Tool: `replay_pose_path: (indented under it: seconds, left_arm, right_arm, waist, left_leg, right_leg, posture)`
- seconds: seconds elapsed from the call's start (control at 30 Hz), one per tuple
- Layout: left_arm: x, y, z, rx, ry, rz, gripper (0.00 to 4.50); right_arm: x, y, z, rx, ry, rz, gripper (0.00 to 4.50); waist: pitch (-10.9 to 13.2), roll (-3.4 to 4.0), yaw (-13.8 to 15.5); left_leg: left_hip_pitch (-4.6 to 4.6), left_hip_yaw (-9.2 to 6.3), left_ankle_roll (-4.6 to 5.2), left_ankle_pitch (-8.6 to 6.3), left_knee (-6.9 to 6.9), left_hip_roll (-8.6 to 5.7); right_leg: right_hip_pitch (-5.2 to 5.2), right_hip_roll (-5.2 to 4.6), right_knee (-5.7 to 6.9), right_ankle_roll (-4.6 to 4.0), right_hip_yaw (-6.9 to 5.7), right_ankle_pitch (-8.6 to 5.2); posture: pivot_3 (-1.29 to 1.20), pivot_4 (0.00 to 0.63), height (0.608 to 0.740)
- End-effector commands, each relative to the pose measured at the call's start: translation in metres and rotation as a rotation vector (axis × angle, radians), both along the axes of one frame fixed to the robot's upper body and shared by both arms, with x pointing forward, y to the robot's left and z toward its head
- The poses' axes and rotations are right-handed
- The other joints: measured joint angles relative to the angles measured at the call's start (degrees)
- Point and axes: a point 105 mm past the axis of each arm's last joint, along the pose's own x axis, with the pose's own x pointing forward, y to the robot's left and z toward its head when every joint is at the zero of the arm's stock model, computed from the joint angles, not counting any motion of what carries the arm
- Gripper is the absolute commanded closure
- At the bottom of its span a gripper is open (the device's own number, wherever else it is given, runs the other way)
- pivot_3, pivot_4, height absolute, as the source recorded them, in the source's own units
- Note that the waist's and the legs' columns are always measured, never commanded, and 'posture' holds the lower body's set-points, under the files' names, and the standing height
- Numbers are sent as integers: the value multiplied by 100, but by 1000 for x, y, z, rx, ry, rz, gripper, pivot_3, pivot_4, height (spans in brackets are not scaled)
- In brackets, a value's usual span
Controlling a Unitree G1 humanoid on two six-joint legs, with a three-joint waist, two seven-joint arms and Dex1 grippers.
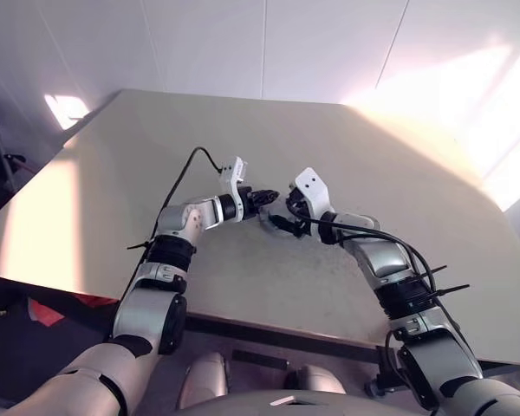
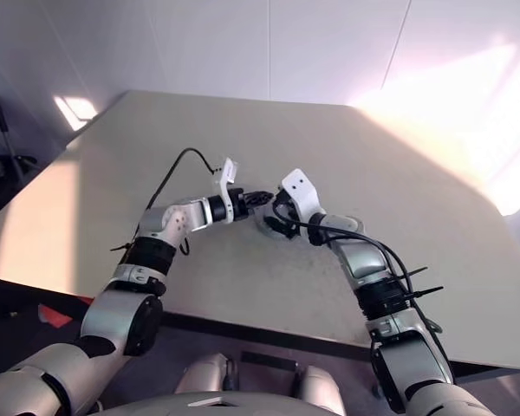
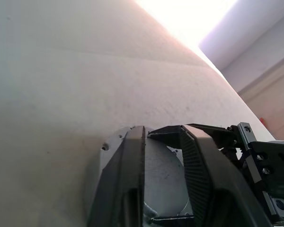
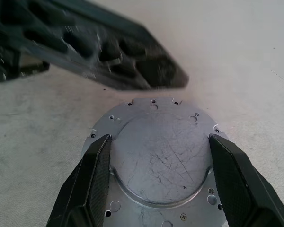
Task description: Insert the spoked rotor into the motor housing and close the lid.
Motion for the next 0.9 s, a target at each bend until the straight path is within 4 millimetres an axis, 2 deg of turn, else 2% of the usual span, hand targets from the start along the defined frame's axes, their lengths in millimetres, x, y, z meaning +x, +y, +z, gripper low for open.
replay_pose_path:
  seconds: [0.03,0.27,0.57,0.87,0.9]
  left_arm:
    - [3,-3,1,6,4,-20,4441]
    - [0,4,-37,160,116,18,4441]
    - [0,5,-37,145,120,23,4441]
    - [-4,8,-37,119,132,8,4441]
    - [-4,7,-36,118,131,7,4500]
  right_arm:
    - [-9,-19,-39,-96,126,-66,1391]
    - [-7,-24,-38,-96,122,-87,1391]
    - [1,-24,-32,-84,104,-113,1391]
    - [2,-24,-29,-59,109,-110,1391]
    - [1,-23,-26,-53,98,-94,648]
  waist:
    - [0,-2,5]
    - [-15,-12,31]
    - [-22,-11,33]
    - [-23,-11,6]
    - [-22,-12,9]
  left_leg:
    - [-1,0,0,0,0,0]
    - [25,-1,0,0,1,-1]
    - [89,-1,0,-2,-17,-1]
    - [92,0,-1,-1,-48,-2]
    - [92,1,-1,-1,-48,-2]
  right_leg:
    - [-1,0,0,0,0,0]
    - [26,-1,-6,27,0,-15]
    - [93,-1,-32,43,0,-25]
    - [103,0,-90,44,-2,-24]
    - [103,0,-91,44,-3,-24]
  posture:
    - [0,0,740]
    - [0,0,740]
    - [0,0,740]
    - [0,0,740]
    - [0,0,740]
